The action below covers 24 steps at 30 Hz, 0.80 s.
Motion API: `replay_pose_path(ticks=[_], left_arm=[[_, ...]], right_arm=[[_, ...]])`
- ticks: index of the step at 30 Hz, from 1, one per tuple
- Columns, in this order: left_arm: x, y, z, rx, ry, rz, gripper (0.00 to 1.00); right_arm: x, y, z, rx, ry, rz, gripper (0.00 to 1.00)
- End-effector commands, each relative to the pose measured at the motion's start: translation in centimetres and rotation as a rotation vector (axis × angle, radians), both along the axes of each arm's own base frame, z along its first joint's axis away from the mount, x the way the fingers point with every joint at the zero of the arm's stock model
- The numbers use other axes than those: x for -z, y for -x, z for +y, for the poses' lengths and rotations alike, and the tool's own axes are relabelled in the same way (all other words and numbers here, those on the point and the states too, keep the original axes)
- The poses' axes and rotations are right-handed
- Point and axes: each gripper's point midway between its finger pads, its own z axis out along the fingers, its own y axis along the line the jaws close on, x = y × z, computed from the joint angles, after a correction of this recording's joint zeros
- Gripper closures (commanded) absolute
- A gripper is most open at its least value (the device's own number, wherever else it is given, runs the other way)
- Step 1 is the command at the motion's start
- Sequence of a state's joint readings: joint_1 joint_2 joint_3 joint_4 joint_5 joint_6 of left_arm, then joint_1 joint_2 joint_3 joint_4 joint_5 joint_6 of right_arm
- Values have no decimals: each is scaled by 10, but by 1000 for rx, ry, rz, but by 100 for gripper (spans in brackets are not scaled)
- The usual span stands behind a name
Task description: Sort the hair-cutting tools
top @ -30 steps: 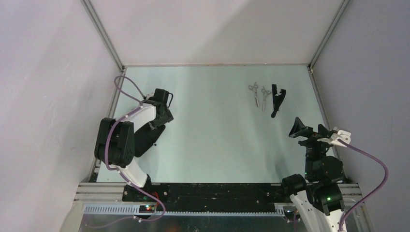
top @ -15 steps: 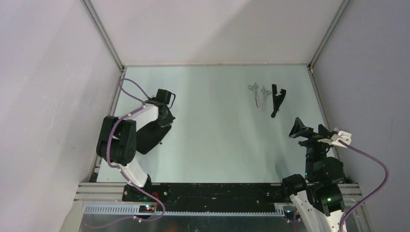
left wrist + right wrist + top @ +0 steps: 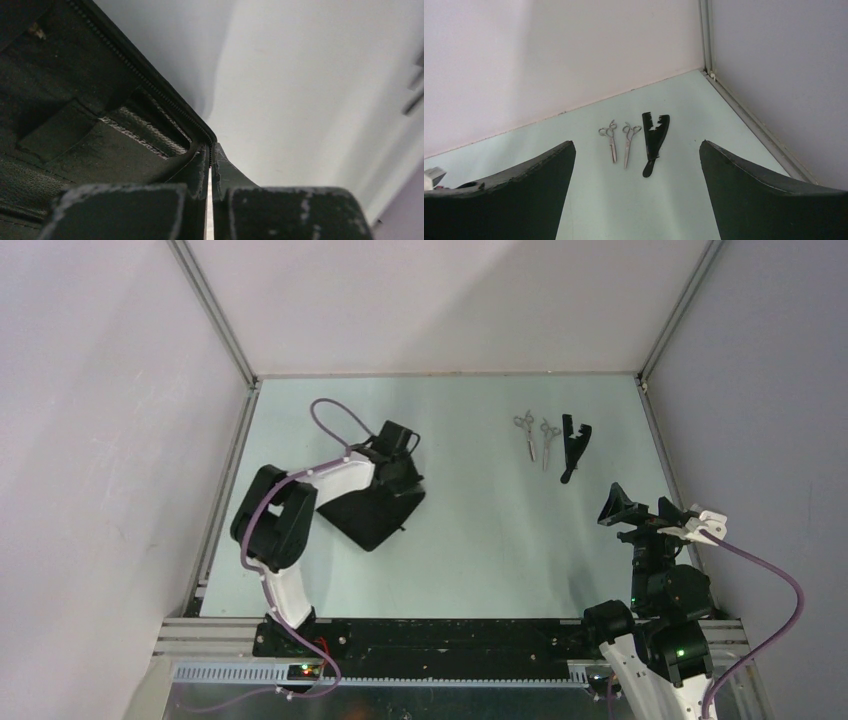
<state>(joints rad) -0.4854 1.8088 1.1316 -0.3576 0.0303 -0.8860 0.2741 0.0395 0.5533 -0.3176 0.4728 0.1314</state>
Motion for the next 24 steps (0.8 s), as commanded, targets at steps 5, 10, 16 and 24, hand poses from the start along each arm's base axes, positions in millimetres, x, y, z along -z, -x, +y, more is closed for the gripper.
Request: replay_pose_path(ticks=[5,10,16,24], left_arm=[[-50,-24,-124,91,328,-102,100],[-70,-36,-151,122,396,-166,92],[-113,-33,-142,150,421,-287,58],[-175,-17,-62,88,256,-508,4]], right_arm=[[-7,2,3,-19,-20,-38,1],[-6,1,5,-29,-17,-33,1],[-4,-3,13,-68,-9,-18,1],[-2,-16,41,-199,-33,65,1]])
